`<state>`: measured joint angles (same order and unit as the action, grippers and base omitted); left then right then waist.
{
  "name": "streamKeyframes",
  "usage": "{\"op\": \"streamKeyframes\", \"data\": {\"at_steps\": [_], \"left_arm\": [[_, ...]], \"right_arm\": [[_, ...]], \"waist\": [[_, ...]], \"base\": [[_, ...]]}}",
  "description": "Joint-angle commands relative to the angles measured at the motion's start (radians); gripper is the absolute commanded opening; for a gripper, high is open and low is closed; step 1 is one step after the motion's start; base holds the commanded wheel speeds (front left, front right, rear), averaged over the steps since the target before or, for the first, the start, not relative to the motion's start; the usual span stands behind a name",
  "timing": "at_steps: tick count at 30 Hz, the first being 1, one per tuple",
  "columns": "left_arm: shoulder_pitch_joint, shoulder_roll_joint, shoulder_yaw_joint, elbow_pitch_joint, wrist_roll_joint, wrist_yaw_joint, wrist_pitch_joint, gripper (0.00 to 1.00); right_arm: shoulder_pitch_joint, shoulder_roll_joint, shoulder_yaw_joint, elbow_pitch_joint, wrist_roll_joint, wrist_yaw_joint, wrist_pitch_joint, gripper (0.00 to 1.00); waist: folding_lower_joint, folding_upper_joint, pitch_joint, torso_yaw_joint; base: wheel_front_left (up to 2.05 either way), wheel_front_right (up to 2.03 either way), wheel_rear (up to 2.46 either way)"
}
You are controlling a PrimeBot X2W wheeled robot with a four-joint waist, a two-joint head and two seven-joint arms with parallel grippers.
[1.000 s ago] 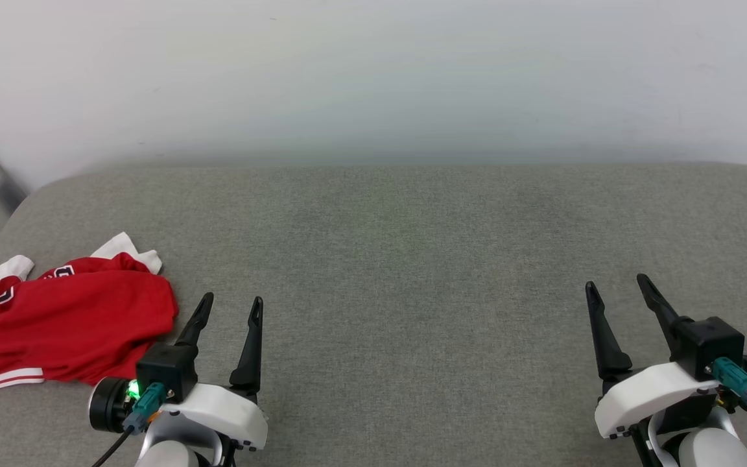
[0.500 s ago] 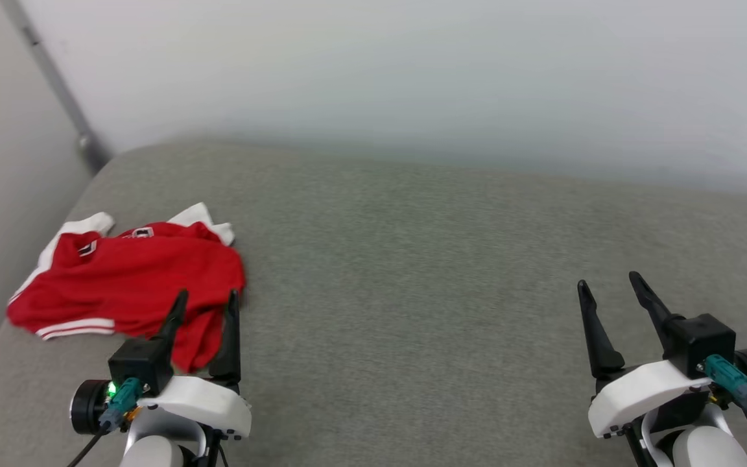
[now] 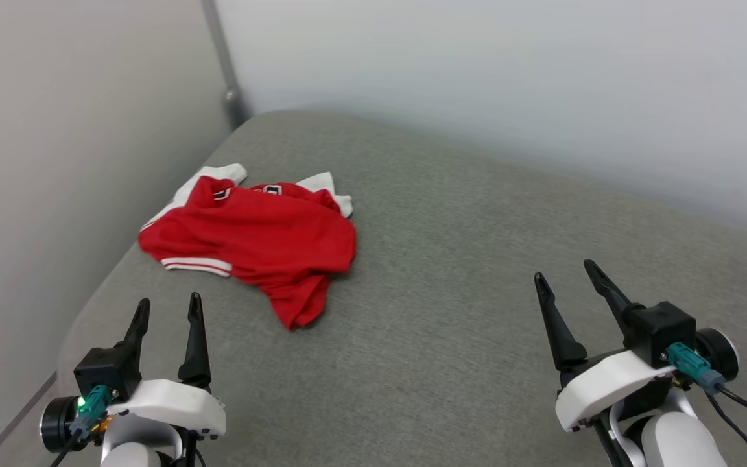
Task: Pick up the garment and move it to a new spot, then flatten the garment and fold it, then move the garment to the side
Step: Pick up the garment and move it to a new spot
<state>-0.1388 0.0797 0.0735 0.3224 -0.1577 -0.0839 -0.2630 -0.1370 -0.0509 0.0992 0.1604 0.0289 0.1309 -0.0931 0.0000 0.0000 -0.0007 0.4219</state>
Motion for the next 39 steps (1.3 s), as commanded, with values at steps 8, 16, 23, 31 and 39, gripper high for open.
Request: {"op": "streamKeyframes", "data": {"at_steps": [8,16,23,31,39], "left_arm": [[0.007,0.001,0.026,-0.017,-0.011,0.002,-0.003,1.00],[-0.021,-0.003,0.033,-0.025,-0.013,0.000,-0.003,1.00],[-0.122,0.025,0.020,-0.015,-0.008,-0.009,-0.001,1.00],[-0.410,0.116,0.013,0.014,-0.043,-0.029,0.074,1.00],[-0.628,0.274,0.002,0.134,-0.135,-0.044,0.307,1.00]], "right_arm": [[-0.035,0.001,0.040,0.012,0.033,0.000,-0.014,1.00],[-0.055,0.001,0.040,0.024,0.016,0.000,-0.015,1.00],[-0.090,0.001,0.048,0.005,-0.015,0.000,0.009,1.00],[-0.164,0.000,0.033,-0.054,-0.054,0.000,0.039,1.00],[-0.213,0.000,0.010,-0.112,-0.071,0.000,0.038,1.00]], "waist": [[0.0000,0.0000,0.021,0.085],[0.0000,0.0000,0.036,0.066],[0.0000,0.0000,0.088,0.006],[0.0000,0.0000,0.244,-0.108],[0.0000,0.0000,0.392,-0.219]], "base": [[0.00,0.00,0.00],[0.00,0.00,0.00],[0.00,0.00,0.00],[0.00,0.00,0.00],[0.00,0.00,0.00]]}}
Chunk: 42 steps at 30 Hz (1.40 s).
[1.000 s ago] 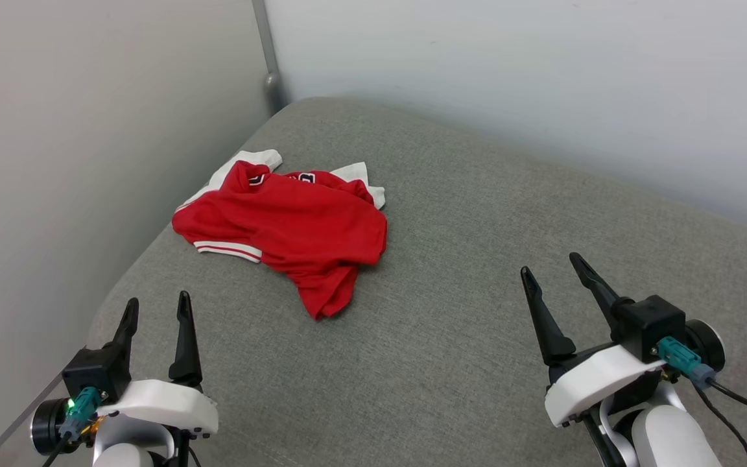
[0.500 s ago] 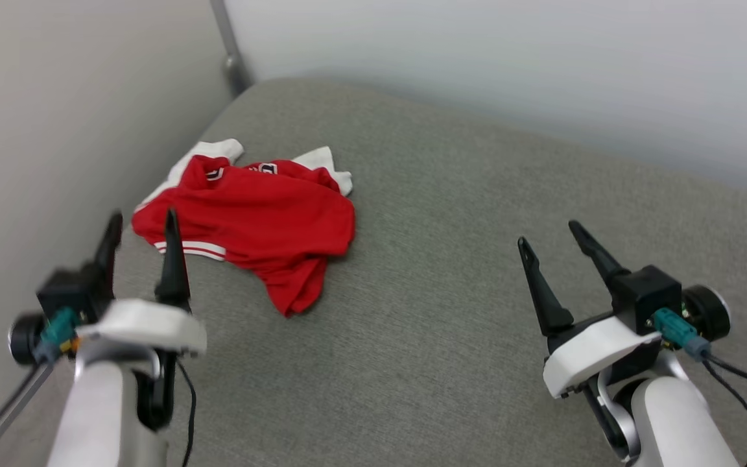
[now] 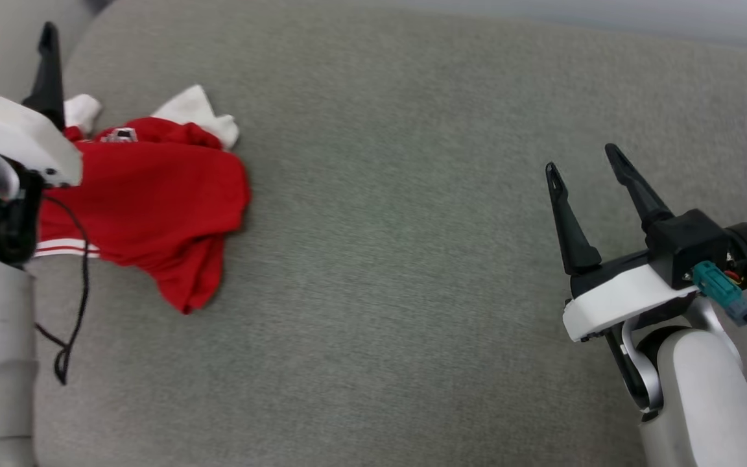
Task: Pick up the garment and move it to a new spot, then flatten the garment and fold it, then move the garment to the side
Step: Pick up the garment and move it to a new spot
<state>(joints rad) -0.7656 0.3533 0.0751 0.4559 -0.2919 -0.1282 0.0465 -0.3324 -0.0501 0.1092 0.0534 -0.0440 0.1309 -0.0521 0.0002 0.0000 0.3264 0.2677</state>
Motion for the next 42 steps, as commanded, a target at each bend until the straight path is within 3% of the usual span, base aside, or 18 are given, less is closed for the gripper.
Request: {"op": "streamKeyframes", "data": {"at_steps": [1,7,13,20,21,22,23,24,25,33,42], "left_arm": [[-0.012,0.022,-0.004,0.025,-0.019,-0.001,0.038,1.00],[-0.022,0.144,-0.070,0.134,-0.173,-0.002,0.282,1.00],[0.017,0.221,-0.109,0.261,-0.274,-0.002,0.525,1.00],[0.041,0.204,-0.118,0.401,-0.331,-0.001,0.673,1.00],[0.041,0.199,-0.117,0.413,-0.336,-0.001,0.673,1.00],[0.038,0.191,-0.113,0.425,-0.344,-0.001,0.669,0.92],[0.036,0.185,-0.114,0.434,-0.345,-0.001,0.664,0.39],[0.033,0.182,-0.114,0.439,-0.345,-0.001,0.653,0.08],[0.028,0.180,-0.114,0.443,-0.346,-0.001,0.643,0.00],[-0.037,0.230,-0.116,0.427,-0.291,0.018,0.438,0.00],[-0.085,0.227,-0.153,0.391,-0.200,0.064,0.172,0.00]], "right_arm": [[-0.017,0.000,-0.004,-0.006,0.002,0.000,-0.008,1.00],[-0.021,0.000,-0.012,-0.001,0.016,0.000,-0.028,1.00],[-0.038,0.000,0.001,0.014,0.031,0.000,-0.043,1.00],[-0.050,0.000,0.005,0.028,0.034,0.000,-0.048,1.00],[-0.052,0.000,0.006,0.030,0.035,0.000,-0.048,1.00],[-0.055,0.000,0.006,0.031,0.035,0.000,-0.048,1.00],[-0.057,0.000,0.007,0.030,0.035,0.000,-0.047,1.00],[-0.058,0.000,0.006,0.030,0.035,0.000,-0.047,1.00],[-0.059,0.000,0.005,0.029,0.035,0.000,-0.047,1.00],[-0.027,0.000,-0.001,0.044,0.053,0.000,-0.057,1.00],[0.042,0.000,-0.021,0.096,0.098,0.000,-0.075,1.00]], "waist": [[-0.0002,0.0000,0.075,-0.075],[-0.0002,0.0000,0.119,-0.118],[-0.0002,0.0000,0.149,-0.143],[-0.0002,0.0000,0.168,-0.154],[-0.0002,0.0000,0.169,-0.156],[-0.0002,0.0000,0.170,-0.157],[-0.0002,0.0000,0.170,-0.158],[-0.0002,0.0000,0.169,-0.159],[-0.0002,0.0000,0.167,-0.160],[-0.0002,0.0000,0.108,-0.142],[-0.0002,0.0000,-0.062,-0.119]], "base": [[0.00,0.00,0.00],[0.00,0.00,0.00],[0.00,0.00,0.00],[0.00,0.00,0.00],[0.00,0.00,0.00],[0.00,0.00,0.00],[0.00,0.00,0.00],[0.00,0.00,0.00],[0.00,0.00,0.00],[0.00,0.00,0.00],[0.00,0.00,0.00]]}}
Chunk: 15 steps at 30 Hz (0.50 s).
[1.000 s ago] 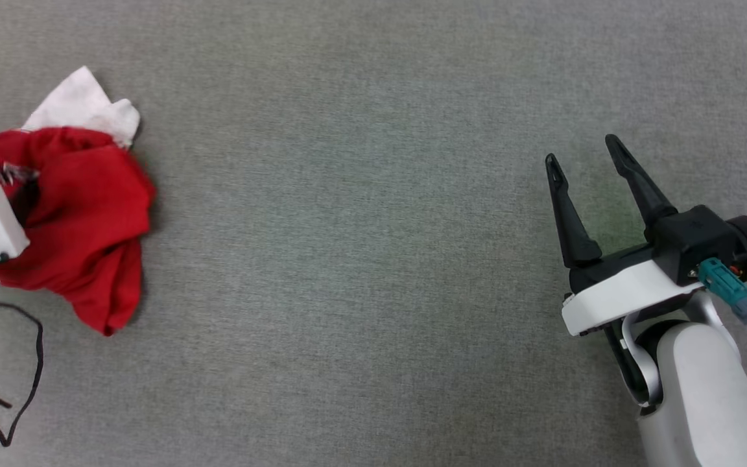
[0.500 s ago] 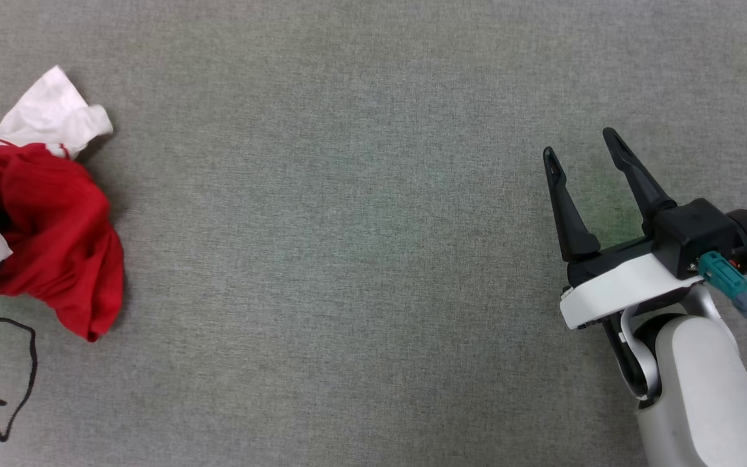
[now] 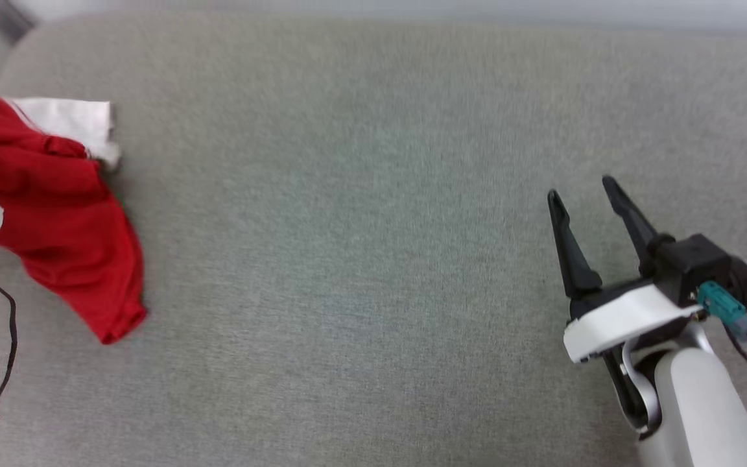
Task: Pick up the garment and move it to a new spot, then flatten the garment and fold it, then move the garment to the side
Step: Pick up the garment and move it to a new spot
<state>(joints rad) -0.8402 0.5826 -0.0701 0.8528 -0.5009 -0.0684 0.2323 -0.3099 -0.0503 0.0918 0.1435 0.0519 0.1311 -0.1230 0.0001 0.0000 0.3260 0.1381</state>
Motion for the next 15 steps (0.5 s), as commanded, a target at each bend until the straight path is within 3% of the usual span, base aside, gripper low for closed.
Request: {"op": "streamKeyframes", "data": {"at_steps": [1,9,15], "left_arm": [[-0.017,-0.005,-0.013,-0.016,0.019,0.006,-0.044,0.00],[-0.035,-0.058,-0.053,-0.080,0.075,0.028,-0.270,0.00],[0.007,-0.132,-0.080,-0.127,0.075,0.028,-0.356,0.00]], "right_arm": [[0.027,0.000,-0.007,0.008,0.009,-0.001,-0.004,1.00],[0.102,0.000,-0.035,0.015,0.036,-0.001,0.006,1.00],[0.164,0.000,-0.056,-0.002,0.047,-0.001,0.031,1.00]], "waist": [[-0.0001,0.0000,-0.079,0.011],[-0.0001,0.0000,-0.219,-0.019],[-0.0001,0.0000,-0.305,-0.080]], "base": [[0.00,0.00,0.00],[0.00,0.00,0.00],[0.00,0.00,0.00]]}}
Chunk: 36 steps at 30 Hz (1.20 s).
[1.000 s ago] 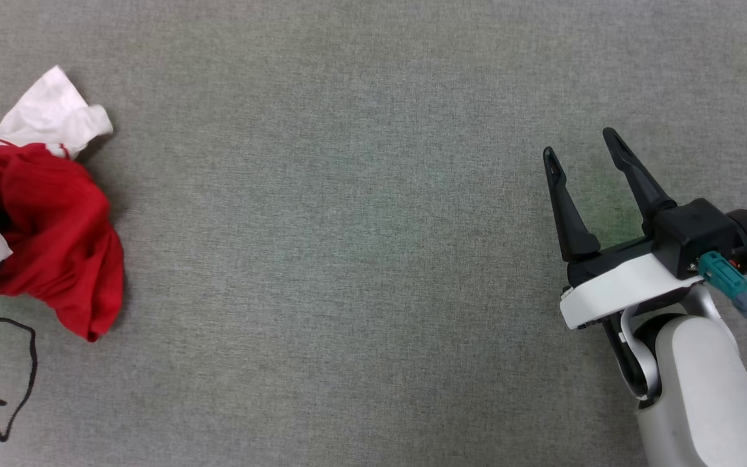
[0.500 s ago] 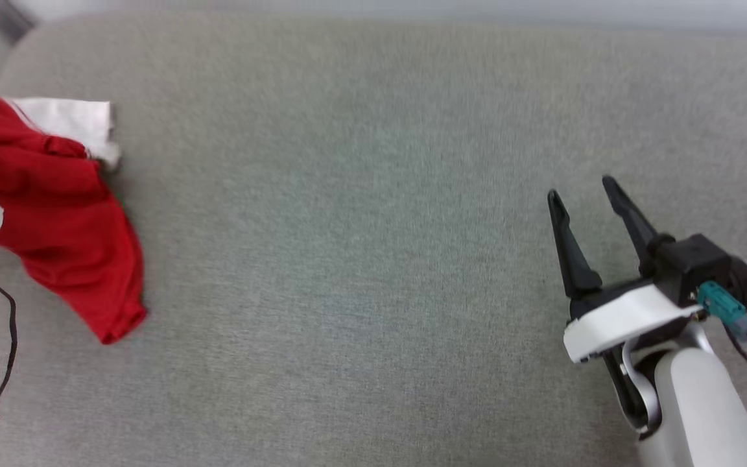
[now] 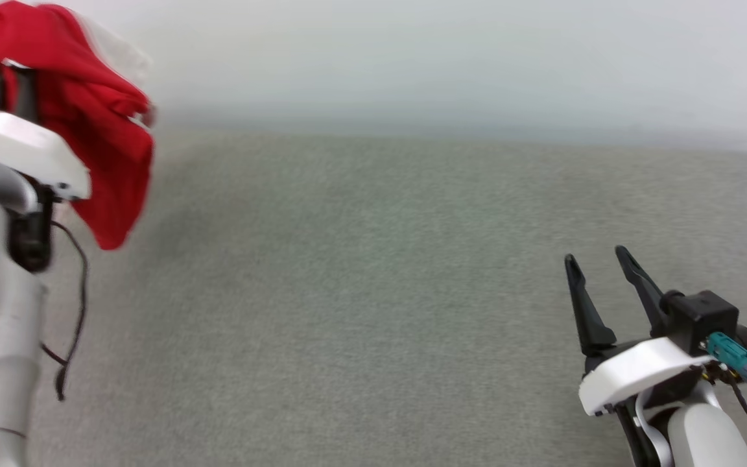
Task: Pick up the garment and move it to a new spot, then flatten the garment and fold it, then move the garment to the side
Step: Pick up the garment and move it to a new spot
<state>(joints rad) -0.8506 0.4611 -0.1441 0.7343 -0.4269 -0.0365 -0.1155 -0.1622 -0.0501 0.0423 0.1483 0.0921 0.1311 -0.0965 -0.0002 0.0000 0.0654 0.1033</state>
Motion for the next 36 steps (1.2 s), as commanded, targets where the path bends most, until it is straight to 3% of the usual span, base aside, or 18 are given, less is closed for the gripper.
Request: {"op": "streamKeyframes", "data": {"at_steps": [1,8,17,19,28,30,31,36], "left_arm": [[0.025,-0.028,-0.011,-0.017,-0.002,-0.001,-0.016,0.00],[0.085,-0.164,-0.077,-0.098,-0.029,-0.021,-0.018,0.00],[0.161,-0.362,-0.261,-0.114,-0.048,-0.077,0.027,0.00],[0.173,-0.375,-0.292,-0.114,-0.055,-0.083,0.035,0.00],[0.303,-0.406,-0.599,-0.122,-0.111,-0.094,0.081,0.00],[0.327,-0.402,-0.638,-0.113,-0.123,-0.093,0.076,0.42],[0.333,-0.396,-0.654,-0.109,-0.124,-0.093,0.073,1.00],[0.315,-0.386,-0.662,-0.120,-0.136,-0.094,-0.021,1.00]], "right_arm": [[0.024,0.000,-0.008,-0.011,0.006,-0.001,0.009,1.00],[0.067,0.000,-0.050,-0.063,-0.009,-0.001,0.051,1.00],[0.080,0.000,-0.091,-0.113,0.004,-0.001,0.075,1.00],[0.077,0.000,-0.091,-0.118,0.006,-0.001,0.075,1.00],[0.049,0.000,-0.089,-0.117,0.020,-0.001,0.056,1.00],[0.044,0.000,-0.091,-0.112,0.022,-0.001,0.051,1.00],[0.045,0.000,-0.093,-0.109,0.020,-0.001,0.049,1.00],[0.050,0.000,-0.102,-0.092,0.023,-0.001,0.042,1.00]], "waist": [[0.0002,0.0000,-0.055,-0.058],[0.0002,0.0000,-0.076,-0.140],[0.0002,0.0000,-0.041,-0.207],[0.0002,0.0000,-0.031,-0.212],[0.0002,0.0000,0.040,-0.236],[0.0002,0.0000,0.045,-0.233],[0.0002,0.0000,0.045,-0.230],[0.0002,0.0000,0.021,-0.201]], "base": [[0.00,0.00,0.00],[0.00,0.00,0.00],[0.00,0.00,0.00],[0.00,0.00,0.00],[0.00,0.00,0.00],[0.00,0.00,0.00],[0.00,0.00,0.00],[0.00,0.00,0.00]]}}
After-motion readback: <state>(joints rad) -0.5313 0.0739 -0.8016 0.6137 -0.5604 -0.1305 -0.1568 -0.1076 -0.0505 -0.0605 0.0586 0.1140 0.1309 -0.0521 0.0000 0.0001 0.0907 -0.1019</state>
